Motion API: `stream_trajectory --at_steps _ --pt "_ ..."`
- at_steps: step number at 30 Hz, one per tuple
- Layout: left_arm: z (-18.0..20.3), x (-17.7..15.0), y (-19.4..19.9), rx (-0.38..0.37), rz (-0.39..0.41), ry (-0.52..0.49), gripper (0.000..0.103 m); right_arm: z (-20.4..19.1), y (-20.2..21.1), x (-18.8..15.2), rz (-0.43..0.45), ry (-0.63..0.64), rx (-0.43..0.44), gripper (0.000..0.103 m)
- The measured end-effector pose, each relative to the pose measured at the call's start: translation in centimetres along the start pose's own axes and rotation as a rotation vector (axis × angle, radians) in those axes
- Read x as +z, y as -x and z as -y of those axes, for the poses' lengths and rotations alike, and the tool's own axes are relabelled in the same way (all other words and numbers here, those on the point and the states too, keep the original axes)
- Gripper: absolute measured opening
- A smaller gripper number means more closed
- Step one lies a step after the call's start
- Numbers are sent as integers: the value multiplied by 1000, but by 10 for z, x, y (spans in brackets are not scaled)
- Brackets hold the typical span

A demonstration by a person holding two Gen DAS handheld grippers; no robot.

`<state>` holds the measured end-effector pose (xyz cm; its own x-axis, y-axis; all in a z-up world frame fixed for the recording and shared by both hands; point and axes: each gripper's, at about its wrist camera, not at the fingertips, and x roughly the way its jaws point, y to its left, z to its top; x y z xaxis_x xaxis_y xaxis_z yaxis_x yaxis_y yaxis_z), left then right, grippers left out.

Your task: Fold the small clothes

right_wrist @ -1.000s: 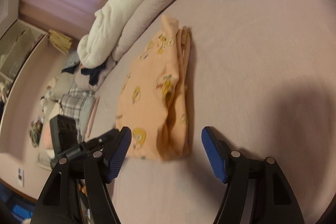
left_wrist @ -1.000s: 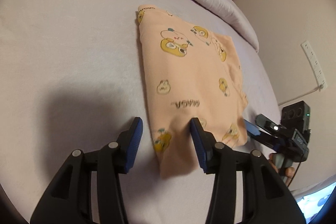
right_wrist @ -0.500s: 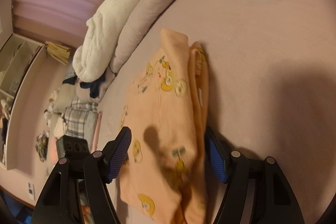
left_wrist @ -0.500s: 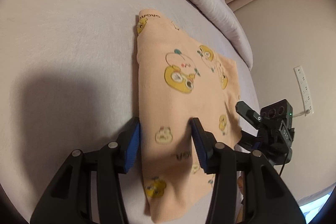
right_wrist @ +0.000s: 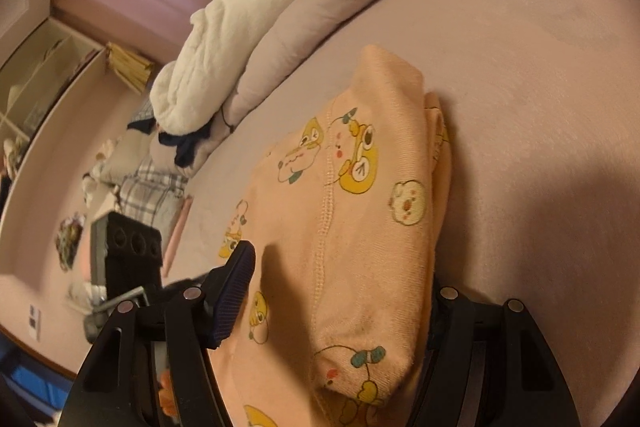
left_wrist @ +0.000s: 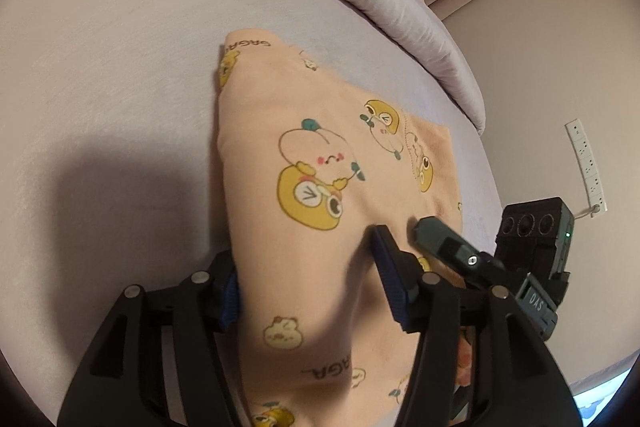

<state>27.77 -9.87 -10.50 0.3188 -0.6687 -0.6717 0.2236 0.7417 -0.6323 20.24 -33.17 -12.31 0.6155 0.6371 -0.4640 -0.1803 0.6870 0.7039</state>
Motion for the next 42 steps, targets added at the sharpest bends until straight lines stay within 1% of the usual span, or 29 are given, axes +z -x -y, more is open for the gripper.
stream_trajectory --at_steps 2,3,5,8,12,20,24,26,30,35,39,42 --pt "4 -1 -1 21 5 -17 56 1 0 -1 5 7 -15 61" --pt "5 -1 -3 30 7 -24 56 2 1 -1 10 5 -14 60" --pt "7 -3 -2 52 12 -37 56 5 3 -2 16 2 -21 53" --pt "10 -4 -2 75 19 -47 56 6 3 -2 18 10 -26 48" --pt "14 -7 -1 100 28 -50 56 5 3 -1 13 25 -25 44" --pt "22 -8 -1 136 26 -61 56 4 3 -1 13 35 -15 43" --pt "29 -8 -3 167 28 -84 56 1 3 -2 20 45 -8 39" --pt "31 -8 -4 178 33 -87 53 -1 3 -2 23 54 -10 37" --pt "32 -8 -4 214 51 -76 46 -3 3 -3 31 67 -28 33" --pt "48 -12 -4 287 81 -140 38 -13 7 -5 58 116 -51 27" --pt "52 -14 0 300 91 -168 32 -22 11 -6 74 147 -45 26" --pt "50 -19 7 304 107 -172 32 -23 14 -7 78 136 -28 26"
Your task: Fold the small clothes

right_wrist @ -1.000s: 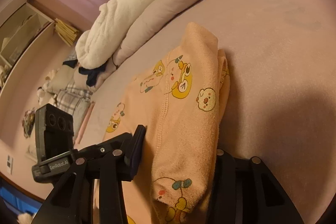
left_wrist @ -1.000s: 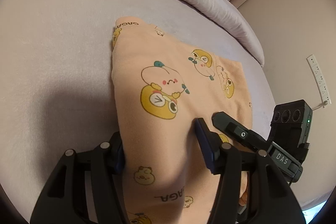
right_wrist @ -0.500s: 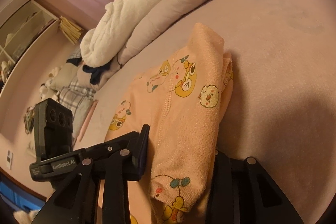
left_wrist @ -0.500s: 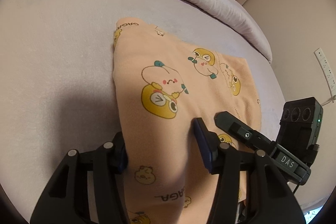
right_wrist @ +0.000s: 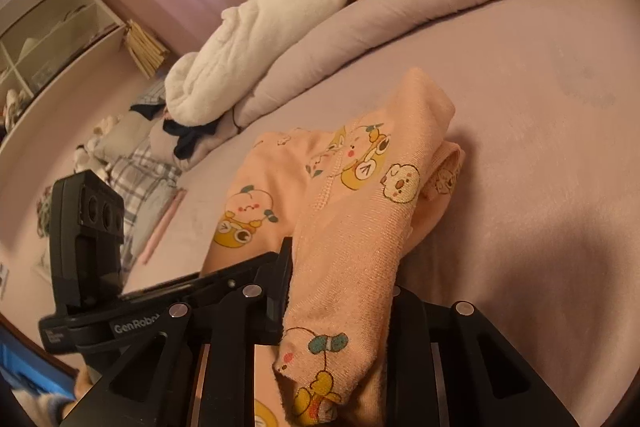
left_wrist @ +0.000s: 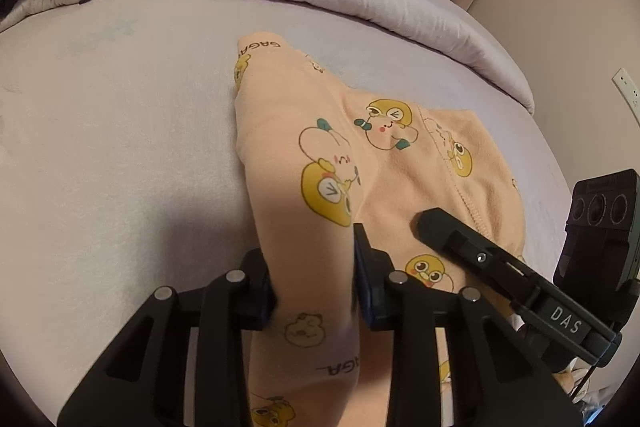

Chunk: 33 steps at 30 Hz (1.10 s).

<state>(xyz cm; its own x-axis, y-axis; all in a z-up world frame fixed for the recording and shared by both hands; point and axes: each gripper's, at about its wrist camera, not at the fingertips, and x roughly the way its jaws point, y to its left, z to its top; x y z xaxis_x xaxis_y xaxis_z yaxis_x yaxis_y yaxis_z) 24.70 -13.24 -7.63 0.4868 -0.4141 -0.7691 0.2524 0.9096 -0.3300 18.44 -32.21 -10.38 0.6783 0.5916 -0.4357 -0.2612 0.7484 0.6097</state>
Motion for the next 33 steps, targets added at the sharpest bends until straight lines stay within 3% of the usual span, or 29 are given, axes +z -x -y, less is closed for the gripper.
stream_trajectory --at_steps 13,33 --pt "-13 -36 54 6 60 8 31 -53 9 -15 -34 116 2 25" --pt "-21 -123 172 -34 145 22 31 -149 71 -87 1 223 35 25"
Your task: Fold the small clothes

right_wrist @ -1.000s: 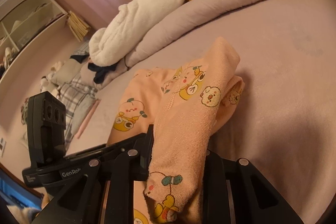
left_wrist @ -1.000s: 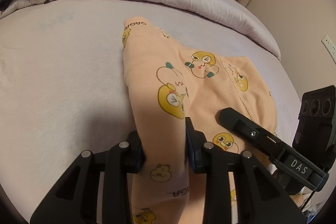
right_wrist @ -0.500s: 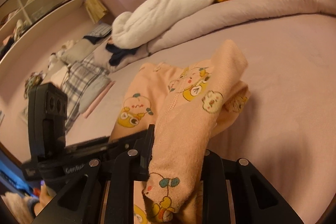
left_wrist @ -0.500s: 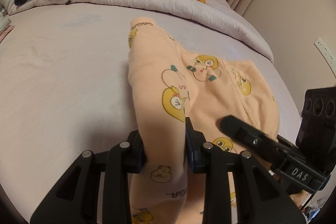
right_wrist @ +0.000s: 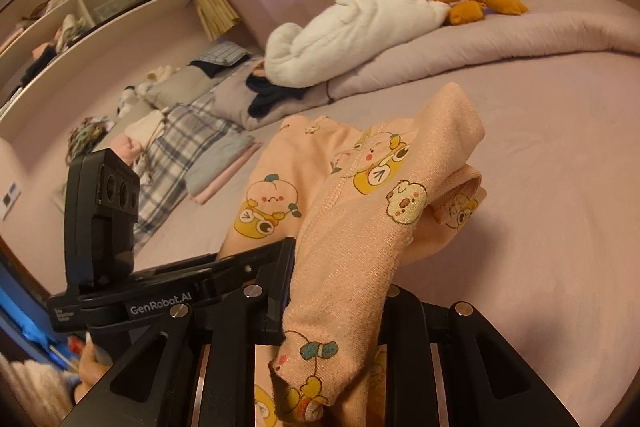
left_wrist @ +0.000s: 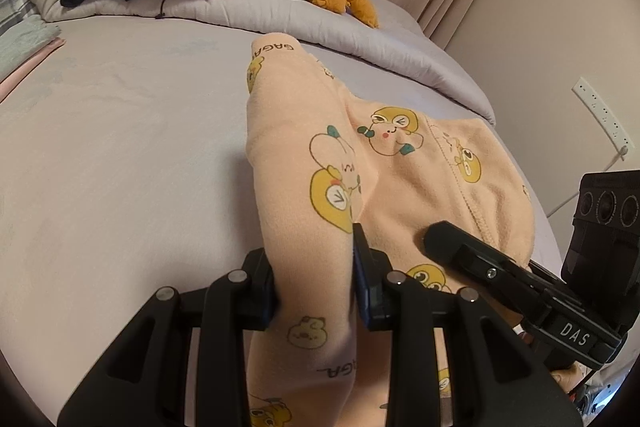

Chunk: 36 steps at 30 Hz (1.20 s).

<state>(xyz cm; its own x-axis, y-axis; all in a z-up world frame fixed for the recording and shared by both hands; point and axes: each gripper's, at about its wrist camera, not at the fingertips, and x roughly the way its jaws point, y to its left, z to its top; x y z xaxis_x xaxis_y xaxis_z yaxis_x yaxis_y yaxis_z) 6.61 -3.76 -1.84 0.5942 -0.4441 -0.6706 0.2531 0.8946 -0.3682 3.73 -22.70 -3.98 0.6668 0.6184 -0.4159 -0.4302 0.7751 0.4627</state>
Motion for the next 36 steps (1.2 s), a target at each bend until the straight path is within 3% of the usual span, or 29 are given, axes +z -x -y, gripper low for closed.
stream_trajectory --at_steps 16,36 --pt "-22 -57 75 21 34 44 30 -69 13 -40 -41 68 16 25" --pt "-38 -81 117 28 79 69 30 -115 18 -56 -43 154 33 25"
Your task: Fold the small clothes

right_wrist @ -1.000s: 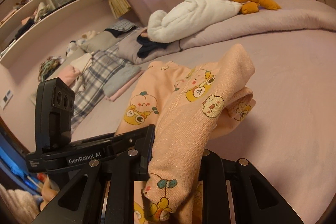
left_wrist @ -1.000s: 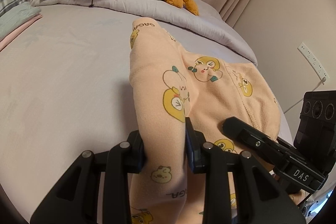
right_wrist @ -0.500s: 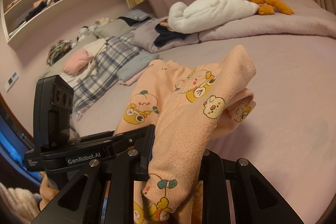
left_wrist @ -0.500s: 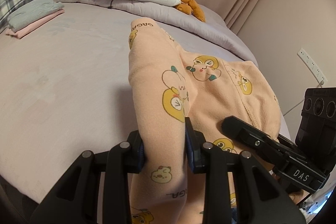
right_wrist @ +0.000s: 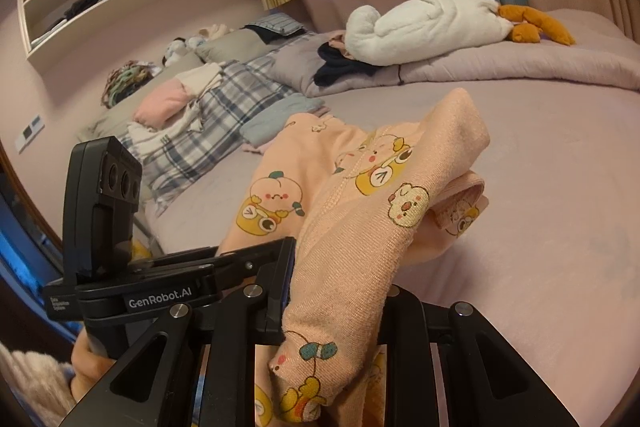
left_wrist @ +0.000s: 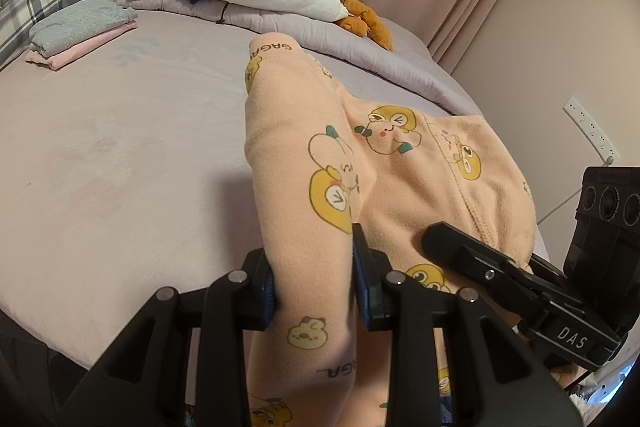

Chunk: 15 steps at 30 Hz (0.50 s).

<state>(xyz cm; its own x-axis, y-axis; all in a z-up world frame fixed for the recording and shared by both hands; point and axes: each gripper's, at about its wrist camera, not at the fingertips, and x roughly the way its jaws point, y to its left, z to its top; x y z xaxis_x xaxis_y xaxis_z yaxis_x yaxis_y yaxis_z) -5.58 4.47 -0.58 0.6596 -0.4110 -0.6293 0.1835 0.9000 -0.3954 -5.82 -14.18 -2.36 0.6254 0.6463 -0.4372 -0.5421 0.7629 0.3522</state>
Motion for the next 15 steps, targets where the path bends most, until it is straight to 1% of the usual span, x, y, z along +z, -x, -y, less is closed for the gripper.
stream_trajectory --at_steps 15 --pt "2 -5 2 18 -1 -4 30 -6 -2 1 -12 20 -9 25"
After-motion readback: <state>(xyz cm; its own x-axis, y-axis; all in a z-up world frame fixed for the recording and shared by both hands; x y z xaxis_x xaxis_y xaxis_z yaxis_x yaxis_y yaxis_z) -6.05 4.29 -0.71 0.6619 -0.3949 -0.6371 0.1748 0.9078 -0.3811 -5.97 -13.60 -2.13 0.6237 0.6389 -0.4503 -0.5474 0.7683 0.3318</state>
